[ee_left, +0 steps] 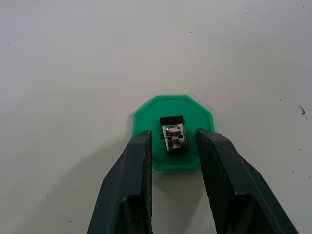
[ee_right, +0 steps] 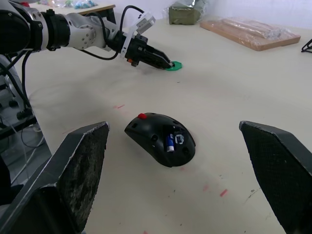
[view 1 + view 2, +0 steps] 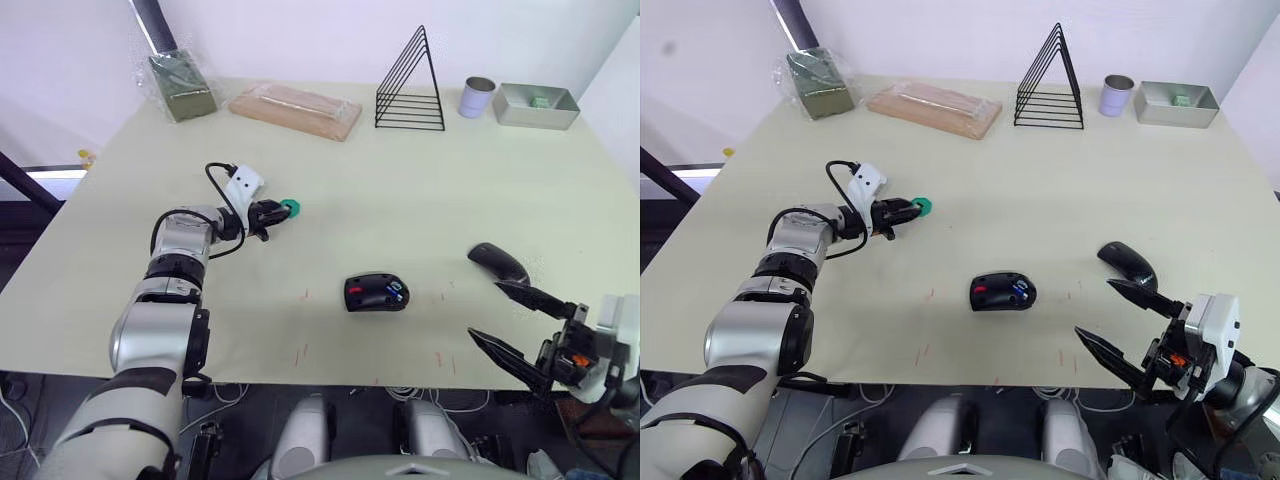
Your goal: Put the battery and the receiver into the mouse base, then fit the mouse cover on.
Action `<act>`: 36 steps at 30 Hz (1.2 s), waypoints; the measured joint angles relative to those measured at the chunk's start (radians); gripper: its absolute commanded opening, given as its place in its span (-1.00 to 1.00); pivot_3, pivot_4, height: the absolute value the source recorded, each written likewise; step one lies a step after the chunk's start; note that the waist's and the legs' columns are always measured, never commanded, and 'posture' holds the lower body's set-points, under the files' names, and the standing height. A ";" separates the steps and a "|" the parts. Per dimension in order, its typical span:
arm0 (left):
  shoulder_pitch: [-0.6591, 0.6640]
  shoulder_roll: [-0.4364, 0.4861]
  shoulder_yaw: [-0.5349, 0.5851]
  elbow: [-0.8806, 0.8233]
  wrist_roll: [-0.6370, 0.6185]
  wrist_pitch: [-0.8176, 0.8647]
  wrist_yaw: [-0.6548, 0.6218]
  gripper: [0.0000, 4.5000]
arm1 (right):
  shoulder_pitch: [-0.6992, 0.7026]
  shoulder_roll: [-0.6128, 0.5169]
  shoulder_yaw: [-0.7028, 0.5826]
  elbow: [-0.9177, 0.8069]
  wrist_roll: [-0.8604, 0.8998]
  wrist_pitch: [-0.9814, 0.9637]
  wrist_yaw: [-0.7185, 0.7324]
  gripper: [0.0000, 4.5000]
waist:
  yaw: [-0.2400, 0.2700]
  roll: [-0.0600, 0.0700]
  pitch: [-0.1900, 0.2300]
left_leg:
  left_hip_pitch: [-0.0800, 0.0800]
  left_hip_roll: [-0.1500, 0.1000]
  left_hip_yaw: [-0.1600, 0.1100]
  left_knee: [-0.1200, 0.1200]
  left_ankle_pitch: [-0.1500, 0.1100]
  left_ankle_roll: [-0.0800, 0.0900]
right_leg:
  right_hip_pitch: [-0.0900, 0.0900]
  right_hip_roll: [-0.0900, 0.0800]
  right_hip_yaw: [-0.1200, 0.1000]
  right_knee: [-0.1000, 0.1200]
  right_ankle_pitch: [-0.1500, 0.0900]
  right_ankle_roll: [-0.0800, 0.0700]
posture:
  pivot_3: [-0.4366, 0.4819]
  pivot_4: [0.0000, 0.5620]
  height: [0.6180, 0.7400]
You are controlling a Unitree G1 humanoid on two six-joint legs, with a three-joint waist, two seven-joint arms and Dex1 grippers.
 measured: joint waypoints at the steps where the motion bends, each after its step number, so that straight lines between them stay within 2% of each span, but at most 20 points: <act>1: 0.000 0.000 0.000 0.000 0.001 -0.002 0.000 -0.32 | 0.002 0.000 0.000 -0.002 0.000 0.000 -0.001 1.00 | 0.000 0.000 0.000 | 0.000 0.000 0.000 0.000 0.000 0.000 | 0.000 0.000 0.000 0.000 0.000 0.000 | -0.05 -0.47 1.00; 15: 0.000 -0.001 0.000 0.000 0.004 -0.005 -0.001 -0.32 | 0.000 -0.005 0.000 -0.011 0.002 -0.001 -0.010 1.00 | 0.000 0.000 0.000 | 0.000 0.000 0.000 0.000 0.000 0.000 | 0.000 0.000 0.000 0.000 0.000 0.000 | -0.05 -0.47 1.00; 18: 0.000 -0.003 0.001 0.000 0.004 -0.005 -0.003 -0.65 | -0.001 -0.008 0.000 -0.011 0.005 -0.001 -0.011 1.00 | 0.000 0.000 0.000 | 0.000 0.000 0.000 0.000 0.000 0.000 | 0.000 0.000 0.000 0.000 0.000 0.000 | -0.05 -0.47 1.00; 36: 0.000 -0.006 0.007 -0.001 -0.001 0.001 -0.021 -0.65 | 0.000 -0.010 0.000 -0.011 0.012 0.000 -0.017 1.00 | 0.000 0.000 0.000 | 0.000 0.000 0.000 0.000 0.000 0.000 | 0.000 0.000 0.000 0.000 0.000 0.000 | -0.05 -0.47 1.00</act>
